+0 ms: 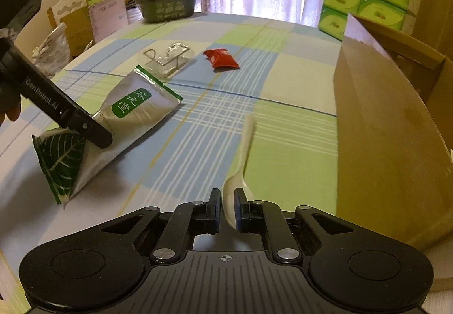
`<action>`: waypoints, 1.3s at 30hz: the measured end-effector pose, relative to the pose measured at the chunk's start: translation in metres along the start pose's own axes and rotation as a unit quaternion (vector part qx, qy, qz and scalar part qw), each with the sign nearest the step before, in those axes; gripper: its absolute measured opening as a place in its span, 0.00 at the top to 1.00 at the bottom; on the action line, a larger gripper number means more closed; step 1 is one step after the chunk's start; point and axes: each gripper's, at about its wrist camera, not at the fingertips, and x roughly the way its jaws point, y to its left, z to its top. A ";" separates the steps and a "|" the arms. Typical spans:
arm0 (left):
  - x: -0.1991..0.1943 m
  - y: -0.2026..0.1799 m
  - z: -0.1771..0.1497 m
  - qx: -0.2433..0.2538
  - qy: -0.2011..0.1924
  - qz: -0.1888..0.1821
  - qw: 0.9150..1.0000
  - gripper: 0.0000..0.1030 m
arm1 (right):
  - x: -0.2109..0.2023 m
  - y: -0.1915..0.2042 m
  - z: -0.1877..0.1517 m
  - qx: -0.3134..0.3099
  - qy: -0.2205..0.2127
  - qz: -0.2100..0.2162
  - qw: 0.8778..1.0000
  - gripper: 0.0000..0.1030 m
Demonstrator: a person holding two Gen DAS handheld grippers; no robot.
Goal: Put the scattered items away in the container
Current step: 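Carry the foil bag with the left tool while the right tool carries the spoon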
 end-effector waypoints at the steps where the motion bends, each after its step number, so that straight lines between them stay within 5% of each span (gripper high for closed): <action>1: 0.002 0.000 0.001 0.003 0.004 0.001 1.000 0.33 | 0.001 0.000 0.000 0.001 0.000 -0.001 1.000 0.87; 25: 0.013 -0.002 0.003 0.030 0.024 0.004 0.999 0.32 | 0.015 -0.004 0.004 -0.044 0.006 -0.063 0.997 0.86; 39: 0.003 -0.008 -0.001 0.038 0.011 0.005 0.999 0.53 | 0.003 0.005 -0.003 -0.057 0.004 -0.047 0.997 0.91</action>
